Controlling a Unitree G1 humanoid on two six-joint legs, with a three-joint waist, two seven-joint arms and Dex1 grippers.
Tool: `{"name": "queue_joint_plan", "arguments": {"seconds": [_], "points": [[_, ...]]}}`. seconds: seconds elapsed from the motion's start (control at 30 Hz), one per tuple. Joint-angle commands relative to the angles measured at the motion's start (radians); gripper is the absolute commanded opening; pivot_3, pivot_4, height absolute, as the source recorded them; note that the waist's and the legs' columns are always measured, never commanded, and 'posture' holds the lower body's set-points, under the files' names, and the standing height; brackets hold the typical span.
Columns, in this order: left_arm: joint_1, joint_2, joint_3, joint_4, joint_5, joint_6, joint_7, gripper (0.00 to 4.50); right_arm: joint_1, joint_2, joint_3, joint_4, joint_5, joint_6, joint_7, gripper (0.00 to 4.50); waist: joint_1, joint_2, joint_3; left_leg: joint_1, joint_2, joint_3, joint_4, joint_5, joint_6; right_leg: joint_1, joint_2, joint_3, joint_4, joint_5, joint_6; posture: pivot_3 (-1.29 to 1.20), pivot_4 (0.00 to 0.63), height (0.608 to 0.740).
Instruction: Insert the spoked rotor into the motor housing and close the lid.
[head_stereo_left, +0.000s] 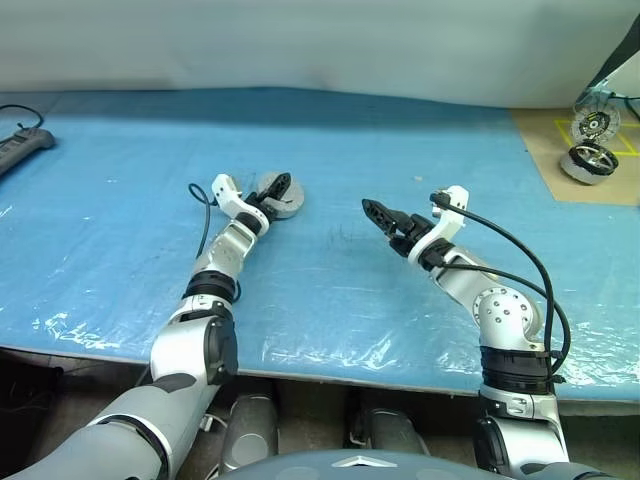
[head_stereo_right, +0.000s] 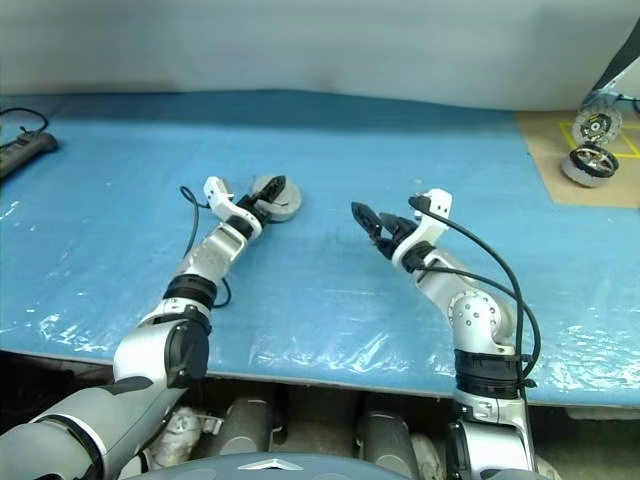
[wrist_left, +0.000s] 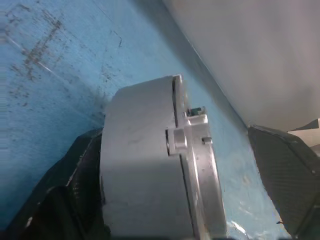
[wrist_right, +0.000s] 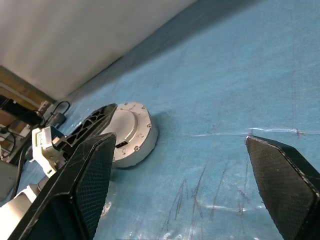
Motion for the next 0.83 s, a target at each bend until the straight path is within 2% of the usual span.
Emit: {"name": "queue_joint_plan", "arguments": {"seconds": [0.03,0.13,0.23,0.33,0.5,0.63,0.7,0.83], "points": [[-0.02,0.025,-0.022,-0.039,0.044,-0.034,0.004,4.46,-0.004,0.008,0.012,-0.05,-0.002,0.001,0.027,4.38,0.0,0.0,0.0,0.0,0.0,0.0,0.0,0.0,0.0,0.0,0.0,0.0,0.0,0.0,0.0,0.0,0.15,0.74],[0.001,0.069,-0.045,-0.061,0.108,-0.094,0.015,4.46,-0.003,0.007,0.029,-0.05,-0.028,-0.006,0.042,4.38,-0.002,0.0,0.0,0.0,0.0,0.0,0.0,0.0,0.001,0.0,0.0,0.0,0.0,0.0,0.0,0.0,0.15,0.74],[0.039,0.117,-0.054,-0.124,0.119,-0.102,-0.04,4.46,0.012,-0.009,0.067,-0.076,-0.071,-0.023,0.082,4.38,-0.003,0.0,0.0,0.0,0.001,0.0,0.0,0.0,0.001,0.0,0.0,0.0,0.0,0.0,-0.001,0.0,0.15,0.74],[0.09,0.147,-0.076,-0.239,0.108,-0.076,-0.116,4.46,0.016,-0.046,0.119,-0.105,-0.232,-0.098,0.047,4.38,-0.001,0.0,0.0,0.0,0.001,0.0,0.0,0.0,0.001,0.0,0.0,-0.001,0.0,0.0,-0.001,0.0,0.15,0.74],[0.205,0.176,-0.144,-0.499,0.115,-0.011,-0.174,4.46,0.056,-0.118,0.184,-0.212,-0.411,-0.161,0.035,4.38,0.003,0.0,0.0,0.0,0.001,0.0,0.0,0.0,0.0,0.001,-0.001,-0.001,0.0,-0.003,-0.005,0.0,0.15,0.74],[0.318,0.167,-0.231,-0.711,0.192,-0.012,-0.112,4.46,0.108,-0.159,0.189,-0.263,-0.569,-0.189,-0.045,4.38,-0.001,0.0,0.0,0.001,0.001,0.0,0.0,-0.001,-0.002,0.002,-0.001,-0.001,0.0,-0.003,-0.005,0.0,0.15,0.74],[0.362,0.132,-0.231,-0.803,0.188,0.018,-0.029,4.46,0.148,-0.157,0.18,-0.307,-0.624,-0.192,-0.085,4.38,-0.002,0.0,0.0,0.002,0.001,0.0,0.0,-0.002,-0.003,0.002,-0.001,-0.001,0.0,-0.003,-0.005,0.0,0.15,0.74],[0.469,0.062,-0.24,-0.982,0.178,0.112,0.115,4.46,0.25,-0.165,0.198,-0.362,-0.842,-0.257,-0.216,4.38,-0.004,0.0,0.0,0.002,0.002,0.0,0.001,-0.002,-0.003,0.002,0.0,-0.001,0.0,-0.003,-0.005,0.0,0.15,0.74]]}}
